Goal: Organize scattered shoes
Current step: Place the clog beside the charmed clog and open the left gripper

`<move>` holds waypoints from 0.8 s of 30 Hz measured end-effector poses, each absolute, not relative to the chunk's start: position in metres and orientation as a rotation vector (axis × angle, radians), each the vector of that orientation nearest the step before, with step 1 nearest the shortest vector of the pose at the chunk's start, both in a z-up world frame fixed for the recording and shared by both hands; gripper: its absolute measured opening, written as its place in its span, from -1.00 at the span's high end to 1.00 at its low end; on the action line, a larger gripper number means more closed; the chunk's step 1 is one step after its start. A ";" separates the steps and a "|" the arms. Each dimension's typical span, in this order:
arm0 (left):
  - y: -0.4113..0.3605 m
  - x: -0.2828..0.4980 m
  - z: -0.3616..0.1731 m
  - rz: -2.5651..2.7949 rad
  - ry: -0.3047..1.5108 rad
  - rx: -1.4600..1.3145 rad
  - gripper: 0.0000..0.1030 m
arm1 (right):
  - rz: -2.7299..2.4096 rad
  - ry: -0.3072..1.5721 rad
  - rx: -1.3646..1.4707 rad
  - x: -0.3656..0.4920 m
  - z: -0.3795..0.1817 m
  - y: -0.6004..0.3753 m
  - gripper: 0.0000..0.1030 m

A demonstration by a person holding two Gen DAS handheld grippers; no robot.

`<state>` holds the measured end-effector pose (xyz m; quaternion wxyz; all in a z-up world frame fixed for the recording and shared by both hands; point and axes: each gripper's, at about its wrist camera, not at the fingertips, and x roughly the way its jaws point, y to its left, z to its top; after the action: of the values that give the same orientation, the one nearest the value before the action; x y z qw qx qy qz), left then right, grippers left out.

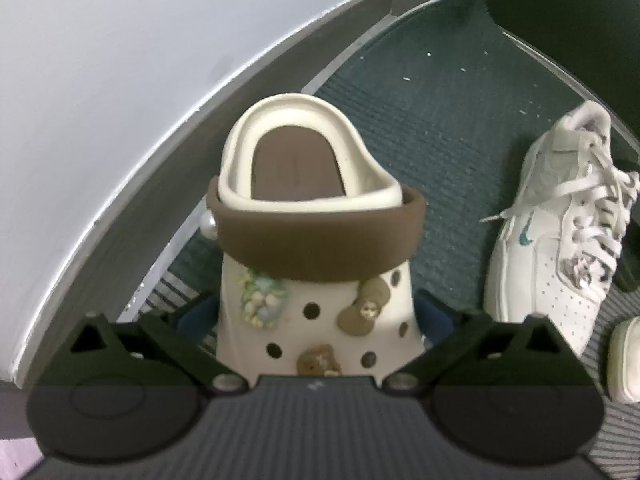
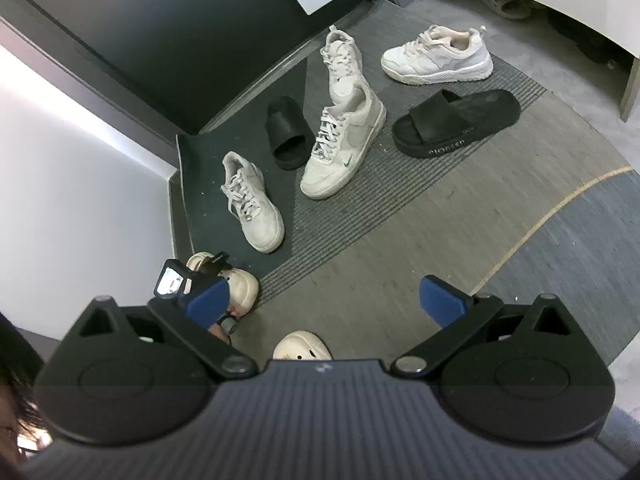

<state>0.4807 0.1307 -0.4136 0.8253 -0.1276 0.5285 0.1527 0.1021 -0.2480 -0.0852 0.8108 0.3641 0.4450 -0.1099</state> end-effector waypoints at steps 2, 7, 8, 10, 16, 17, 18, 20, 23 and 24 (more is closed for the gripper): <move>0.131 0.477 -0.412 0.327 1.123 -0.279 -0.95 | -0.226 0.948 0.789 0.101 -0.085 -0.249 -1.00; 0.127 0.457 -0.407 0.305 1.119 -0.315 -0.95 | -0.204 0.943 0.790 0.102 -0.083 -0.248 -1.00; 0.125 0.451 -0.406 0.295 1.123 -0.335 -0.94 | -0.201 0.946 0.789 0.102 -0.083 -0.247 -1.00; 0.119 0.441 -0.404 0.289 1.131 -0.352 -0.94 | -0.200 0.951 0.784 0.102 -0.083 -0.248 -1.00; 0.088 0.410 -0.388 0.228 1.136 -0.401 -0.94 | -0.199 0.940 0.795 0.102 -0.081 -0.248 -1.00; 0.083 0.404 -0.386 0.219 1.137 -0.403 -0.94 | -0.196 0.938 0.795 0.101 -0.081 -0.247 -1.00; 0.077 0.399 -0.383 0.207 1.138 -0.402 -0.94 | -0.193 0.936 0.795 0.100 -0.080 -0.247 -1.00; 0.065 0.389 -0.379 0.183 1.140 -0.399 -0.94 | -0.192 0.933 0.793 0.099 -0.080 -0.247 -1.00; 0.046 0.374 -0.371 0.139 1.132 -0.383 -0.94 | -0.195 0.927 0.798 0.096 -0.079 -0.248 -1.00; 0.042 0.370 -0.370 0.135 1.132 -0.380 -0.94 | -0.196 0.925 0.800 0.096 -0.078 -0.249 -1.00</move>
<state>0.3698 0.0421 -0.3695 0.8250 -0.1787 0.5324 0.0634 0.0961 -0.2485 -0.0785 0.8145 0.3747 0.4334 -0.0917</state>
